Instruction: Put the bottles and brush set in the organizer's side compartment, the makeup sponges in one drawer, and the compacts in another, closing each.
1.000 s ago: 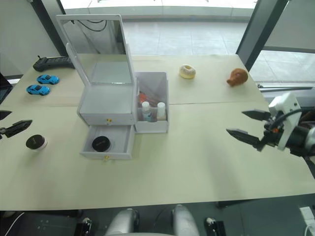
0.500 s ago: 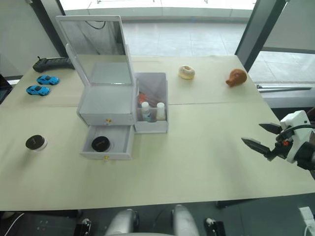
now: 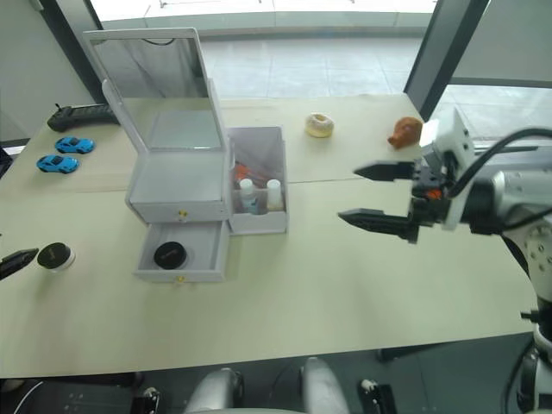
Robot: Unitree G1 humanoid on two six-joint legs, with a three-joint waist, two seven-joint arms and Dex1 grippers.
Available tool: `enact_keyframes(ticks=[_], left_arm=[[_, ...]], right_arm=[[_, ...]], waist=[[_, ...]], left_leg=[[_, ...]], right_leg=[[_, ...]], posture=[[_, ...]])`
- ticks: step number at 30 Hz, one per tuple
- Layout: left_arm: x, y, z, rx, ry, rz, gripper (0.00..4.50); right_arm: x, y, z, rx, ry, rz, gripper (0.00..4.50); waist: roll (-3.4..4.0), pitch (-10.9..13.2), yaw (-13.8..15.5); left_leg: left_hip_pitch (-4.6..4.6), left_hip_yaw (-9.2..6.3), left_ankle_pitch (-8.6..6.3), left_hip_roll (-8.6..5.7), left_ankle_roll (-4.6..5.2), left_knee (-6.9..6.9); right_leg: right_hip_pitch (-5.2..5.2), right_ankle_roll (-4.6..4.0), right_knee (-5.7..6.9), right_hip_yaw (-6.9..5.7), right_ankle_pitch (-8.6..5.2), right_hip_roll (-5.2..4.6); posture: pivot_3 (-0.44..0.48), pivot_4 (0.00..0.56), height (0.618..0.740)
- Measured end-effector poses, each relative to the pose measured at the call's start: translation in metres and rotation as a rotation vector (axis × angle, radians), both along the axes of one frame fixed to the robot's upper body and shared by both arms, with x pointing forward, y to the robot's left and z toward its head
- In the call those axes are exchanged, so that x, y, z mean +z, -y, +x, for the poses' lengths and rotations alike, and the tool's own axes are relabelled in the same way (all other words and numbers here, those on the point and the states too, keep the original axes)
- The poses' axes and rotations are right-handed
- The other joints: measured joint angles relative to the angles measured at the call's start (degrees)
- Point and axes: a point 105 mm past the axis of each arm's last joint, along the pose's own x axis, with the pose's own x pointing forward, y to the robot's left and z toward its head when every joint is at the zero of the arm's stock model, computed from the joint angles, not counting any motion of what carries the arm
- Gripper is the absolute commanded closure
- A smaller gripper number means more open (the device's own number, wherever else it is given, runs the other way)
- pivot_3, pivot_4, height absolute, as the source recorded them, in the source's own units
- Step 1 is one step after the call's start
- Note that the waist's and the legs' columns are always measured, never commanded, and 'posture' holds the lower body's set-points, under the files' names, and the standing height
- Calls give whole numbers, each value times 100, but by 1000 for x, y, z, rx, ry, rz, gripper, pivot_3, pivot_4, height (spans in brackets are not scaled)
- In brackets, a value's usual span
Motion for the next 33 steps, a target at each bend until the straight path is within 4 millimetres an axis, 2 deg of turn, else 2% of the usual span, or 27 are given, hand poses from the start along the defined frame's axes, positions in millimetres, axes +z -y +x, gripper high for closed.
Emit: enact_keyframes(ticks=[4, 8, 13, 18, 23, 28, 33], left_arm=[[-8, 14, -18, 49, -42, -23, 22], [1, 3, -27, 212, 56, -19, 22], [-21, -1, -36, 383, 59, -91, 22], [-28, 7, -16, 421, 56, -133, 22], [-35, -2, 5, 474, 59, -175, 22], [-44, 5, 30, 432, 24, -170, 22], [-45, -5, 43, 477, 17, -160, 22]], right_arm=[[1, -11, 9, 76, -23, -51, 0], [8, -18, 20, 110, -9, -68, 0], [8, -25, 22, 151, -50, -97, 0], [14, -30, 18, 158, -82, -97, 0], [12, -30, 19, 115, -99, -107, 0], [13, -26, 16, 65, -69, -114, 0], [13, -21, 15, 25, -40, -113, 0]], waist=[[-18, 3, 44], [-20, -3, 53], [-27, -10, 43], [-40, -18, 64], [-44, -21, 46], [-46, -23, 45], [-46, -23, 42]], left_leg=[[-8, 0, 0, -6, 0, 7], [-5, 4, 0, -10, 0, 8], [-4, -2, 0, -13, 0, 9], [-6, -8, 0, -15, 0, 10], [-9, -9, 0, -16, 0, 7], [-10, -10, 0, -17, 0, 10], [-12, -11, 0, -16, 0, 9]], right_leg=[[-7, -2, -1, -5, 1, -11], [-3, -7, -2, -6, 4, -17], [0, -34, 0, -8, 20, -16], [4, -35, -1, -12, 20, -14], [-1, -38, 2, -12, 22, -10], [0, -38, 3, -12, 22, -10], [-2, -37, 4, -13, 23, -9]], posture=[[0, 150, 740], [0, 150, 740], [0, 150, 740], [0, 150, 740], [0, 150, 740], [0, 150, 740], [0, 150, 740]])
